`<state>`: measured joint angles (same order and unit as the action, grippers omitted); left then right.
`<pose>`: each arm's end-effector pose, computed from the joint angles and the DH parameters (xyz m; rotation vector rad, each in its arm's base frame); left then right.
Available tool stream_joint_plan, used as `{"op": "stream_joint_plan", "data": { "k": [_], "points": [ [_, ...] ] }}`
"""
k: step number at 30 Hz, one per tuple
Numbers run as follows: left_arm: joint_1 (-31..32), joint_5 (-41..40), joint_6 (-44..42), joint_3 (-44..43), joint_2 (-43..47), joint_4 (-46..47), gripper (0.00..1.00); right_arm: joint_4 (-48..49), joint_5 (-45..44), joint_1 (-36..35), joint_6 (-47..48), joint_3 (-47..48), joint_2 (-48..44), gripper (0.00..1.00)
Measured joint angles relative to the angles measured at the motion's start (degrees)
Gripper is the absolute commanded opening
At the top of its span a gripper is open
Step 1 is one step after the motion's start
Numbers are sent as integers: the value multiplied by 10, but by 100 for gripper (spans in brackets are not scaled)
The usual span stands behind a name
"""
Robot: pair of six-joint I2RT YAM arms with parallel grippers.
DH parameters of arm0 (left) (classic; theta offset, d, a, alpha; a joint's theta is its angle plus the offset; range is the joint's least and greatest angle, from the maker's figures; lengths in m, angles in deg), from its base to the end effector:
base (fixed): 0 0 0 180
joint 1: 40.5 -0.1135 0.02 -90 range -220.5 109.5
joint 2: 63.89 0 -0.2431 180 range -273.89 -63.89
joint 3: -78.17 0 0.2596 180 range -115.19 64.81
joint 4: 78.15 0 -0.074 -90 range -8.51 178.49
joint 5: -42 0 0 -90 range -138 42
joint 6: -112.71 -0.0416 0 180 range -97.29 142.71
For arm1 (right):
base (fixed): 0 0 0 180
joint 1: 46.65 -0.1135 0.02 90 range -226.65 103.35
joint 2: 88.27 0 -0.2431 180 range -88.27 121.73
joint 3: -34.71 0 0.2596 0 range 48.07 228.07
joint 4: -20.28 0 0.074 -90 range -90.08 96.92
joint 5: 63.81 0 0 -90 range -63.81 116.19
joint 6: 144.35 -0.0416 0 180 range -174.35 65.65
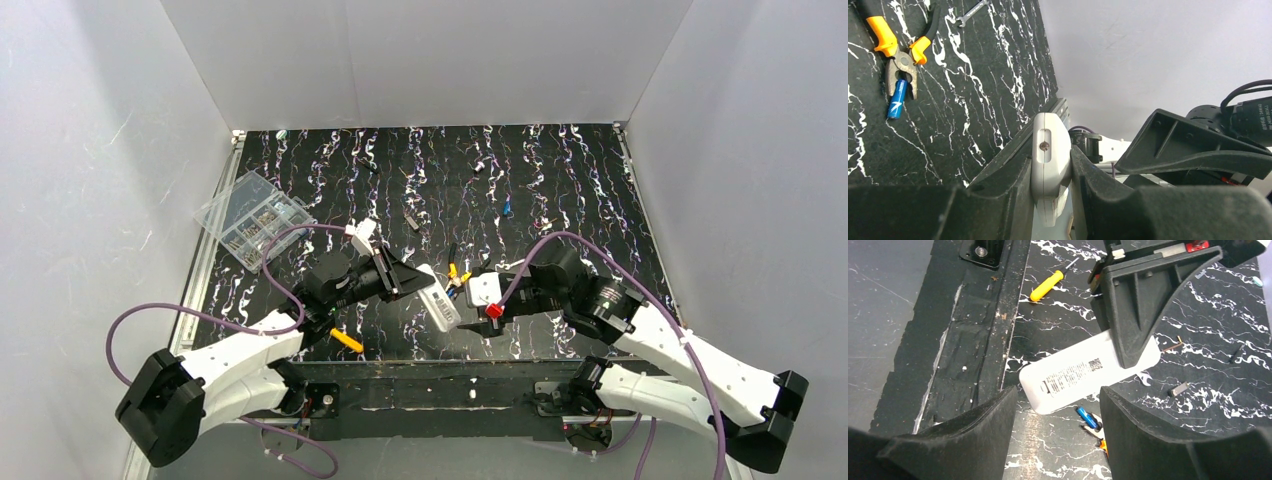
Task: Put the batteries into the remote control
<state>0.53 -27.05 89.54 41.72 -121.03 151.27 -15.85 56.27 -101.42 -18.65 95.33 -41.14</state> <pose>0.1637 -0.1621 0.2802 0.1017 1.3098 -1.8481 0.1033 0.1824 0.3099 -1.6304 1.1253 0.7320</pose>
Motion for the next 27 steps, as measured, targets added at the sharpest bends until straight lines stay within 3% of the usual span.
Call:
{"op": "stream_joint_plan", "data": {
  "k": [27],
  "points": [
    [0,40,57,9,-72,124,0,-34,18,0,35,25,35,60]
  ]
}}
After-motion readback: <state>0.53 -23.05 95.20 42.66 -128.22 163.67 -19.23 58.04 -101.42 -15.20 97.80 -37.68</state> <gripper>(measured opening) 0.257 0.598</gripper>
